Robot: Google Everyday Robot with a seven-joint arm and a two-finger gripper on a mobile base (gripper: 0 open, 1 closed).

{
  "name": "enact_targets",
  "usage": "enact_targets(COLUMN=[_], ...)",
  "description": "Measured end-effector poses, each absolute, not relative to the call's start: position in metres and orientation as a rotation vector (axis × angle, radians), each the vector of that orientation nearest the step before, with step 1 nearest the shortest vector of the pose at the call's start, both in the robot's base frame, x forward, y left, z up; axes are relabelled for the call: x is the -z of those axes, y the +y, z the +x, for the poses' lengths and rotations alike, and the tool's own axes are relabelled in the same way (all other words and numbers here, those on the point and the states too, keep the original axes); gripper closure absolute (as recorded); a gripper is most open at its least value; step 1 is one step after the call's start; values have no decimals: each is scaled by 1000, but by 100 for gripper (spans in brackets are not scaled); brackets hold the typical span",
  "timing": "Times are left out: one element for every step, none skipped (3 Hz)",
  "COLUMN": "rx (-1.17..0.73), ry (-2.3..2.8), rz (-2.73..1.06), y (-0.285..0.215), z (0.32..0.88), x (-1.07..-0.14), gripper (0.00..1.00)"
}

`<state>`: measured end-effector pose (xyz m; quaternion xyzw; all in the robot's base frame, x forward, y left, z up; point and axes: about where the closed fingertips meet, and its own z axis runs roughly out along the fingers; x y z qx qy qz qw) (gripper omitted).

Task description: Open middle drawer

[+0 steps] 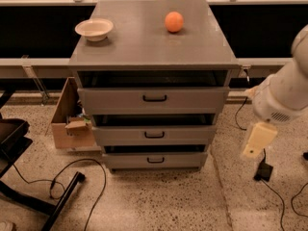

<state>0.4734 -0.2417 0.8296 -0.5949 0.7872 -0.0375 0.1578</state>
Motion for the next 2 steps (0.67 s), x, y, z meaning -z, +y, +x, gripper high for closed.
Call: enact_targets(rx=[205,340], ry=[2304,2341], rz=[-1710,-1738], y=[-260,-288], z=[496,515], x=[-761,-722], gripper=[0,0])
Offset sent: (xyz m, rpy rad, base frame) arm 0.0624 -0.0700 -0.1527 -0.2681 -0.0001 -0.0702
